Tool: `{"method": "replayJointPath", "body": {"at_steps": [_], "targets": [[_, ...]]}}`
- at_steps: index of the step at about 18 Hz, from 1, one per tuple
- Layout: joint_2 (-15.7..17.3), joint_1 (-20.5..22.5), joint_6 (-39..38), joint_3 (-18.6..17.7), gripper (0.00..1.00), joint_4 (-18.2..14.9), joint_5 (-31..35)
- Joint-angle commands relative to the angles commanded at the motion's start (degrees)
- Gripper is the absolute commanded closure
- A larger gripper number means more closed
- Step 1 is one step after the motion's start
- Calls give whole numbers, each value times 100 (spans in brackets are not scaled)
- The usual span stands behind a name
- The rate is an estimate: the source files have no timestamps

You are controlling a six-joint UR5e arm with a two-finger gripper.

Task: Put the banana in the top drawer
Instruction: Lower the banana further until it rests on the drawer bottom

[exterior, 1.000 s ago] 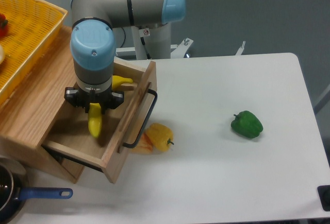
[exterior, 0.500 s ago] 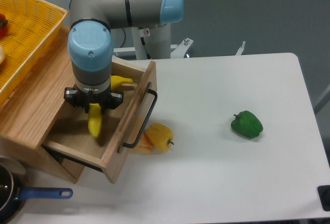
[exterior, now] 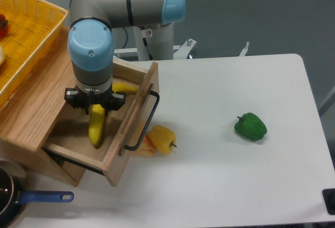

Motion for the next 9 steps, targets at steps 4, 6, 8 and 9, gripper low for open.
{"method": "replayJointPath", "body": {"at_steps": [4, 6, 8, 9], "targets": [[35, 26, 44, 44, 42, 0, 0], [70, 26, 53, 44, 42, 0, 0], [97, 26, 53, 61, 42, 0, 9], [132, 26, 53, 70, 42, 0, 0]]}}
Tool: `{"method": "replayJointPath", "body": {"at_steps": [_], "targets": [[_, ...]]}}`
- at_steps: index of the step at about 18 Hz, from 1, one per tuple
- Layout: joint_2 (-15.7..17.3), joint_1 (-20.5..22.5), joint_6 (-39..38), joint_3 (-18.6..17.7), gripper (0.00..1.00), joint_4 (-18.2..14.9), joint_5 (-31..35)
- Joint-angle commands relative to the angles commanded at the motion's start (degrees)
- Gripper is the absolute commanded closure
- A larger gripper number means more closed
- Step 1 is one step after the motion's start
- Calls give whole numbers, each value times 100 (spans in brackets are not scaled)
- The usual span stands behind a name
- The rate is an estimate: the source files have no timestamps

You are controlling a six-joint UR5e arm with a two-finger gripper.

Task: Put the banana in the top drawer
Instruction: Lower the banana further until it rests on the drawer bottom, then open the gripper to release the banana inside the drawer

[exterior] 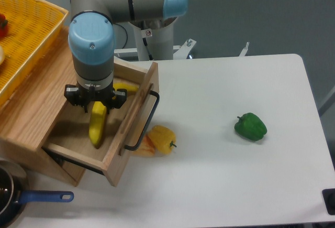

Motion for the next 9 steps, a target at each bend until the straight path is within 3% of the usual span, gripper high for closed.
{"method": "replayJointPath", "body": {"at_steps": [9], "targets": [[123, 18, 0, 53, 42, 0, 0]]}}
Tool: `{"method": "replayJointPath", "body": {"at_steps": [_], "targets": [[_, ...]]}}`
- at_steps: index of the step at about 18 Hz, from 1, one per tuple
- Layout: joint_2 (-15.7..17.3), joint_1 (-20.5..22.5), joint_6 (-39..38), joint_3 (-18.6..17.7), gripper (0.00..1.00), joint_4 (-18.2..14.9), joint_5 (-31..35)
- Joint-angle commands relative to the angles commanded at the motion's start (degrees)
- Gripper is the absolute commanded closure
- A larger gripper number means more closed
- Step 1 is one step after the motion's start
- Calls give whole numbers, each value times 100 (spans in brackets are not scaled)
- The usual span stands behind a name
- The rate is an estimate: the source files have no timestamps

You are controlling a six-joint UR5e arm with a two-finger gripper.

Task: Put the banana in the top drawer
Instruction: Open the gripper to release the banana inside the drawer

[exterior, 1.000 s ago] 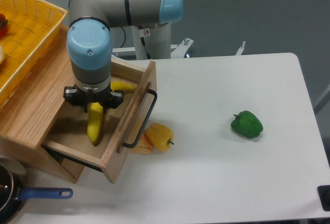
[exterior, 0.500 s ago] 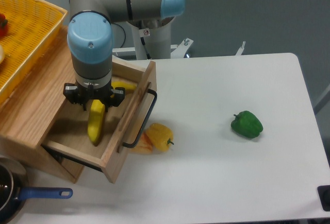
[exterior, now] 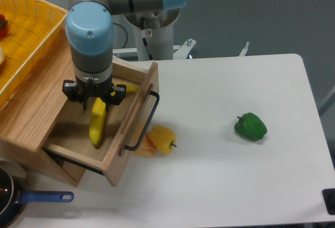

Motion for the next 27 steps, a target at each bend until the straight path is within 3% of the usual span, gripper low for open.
{"method": "replayJointPath", "body": {"at_steps": [6, 10, 17, 19, 20, 21, 23, 25, 27], "targets": [[105, 97, 9, 61, 44, -9, 9], [132, 167, 123, 62, 52, -9, -9], [272, 237, 386, 44, 51, -26, 0], [308, 325, 430, 35, 47, -26, 9], [316, 377, 518, 27, 31, -35, 9], [334, 474, 649, 18, 21, -44, 9], [422, 580, 764, -61, 16, -61, 9], [440, 641, 869, -123, 2, -61, 44], [475, 668, 905, -123, 1, -61, 114]]}}
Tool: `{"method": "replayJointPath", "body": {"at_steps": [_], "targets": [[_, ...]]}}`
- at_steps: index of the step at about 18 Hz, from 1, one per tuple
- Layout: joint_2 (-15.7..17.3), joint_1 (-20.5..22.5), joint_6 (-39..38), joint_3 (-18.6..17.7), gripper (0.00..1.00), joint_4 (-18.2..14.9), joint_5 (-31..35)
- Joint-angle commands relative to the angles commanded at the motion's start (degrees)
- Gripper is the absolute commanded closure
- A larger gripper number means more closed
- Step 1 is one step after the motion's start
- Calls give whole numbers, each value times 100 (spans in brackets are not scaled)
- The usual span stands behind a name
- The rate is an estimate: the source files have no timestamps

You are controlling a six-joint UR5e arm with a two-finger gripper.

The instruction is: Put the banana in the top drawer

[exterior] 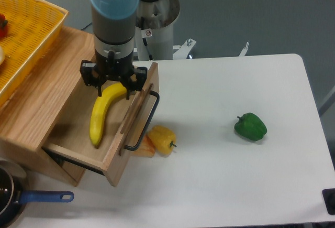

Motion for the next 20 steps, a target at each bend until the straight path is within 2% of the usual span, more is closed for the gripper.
{"method": "replayJointPath", "body": {"at_steps": [4, 12, 16, 20], "targets": [[96, 149, 149, -9, 0, 44, 70], [272, 536, 1335, -53, 0, 44, 141], [325, 791, 2353, -219, 0, 53, 158], [316, 914, 2952, -255, 0, 53, 483]]}}
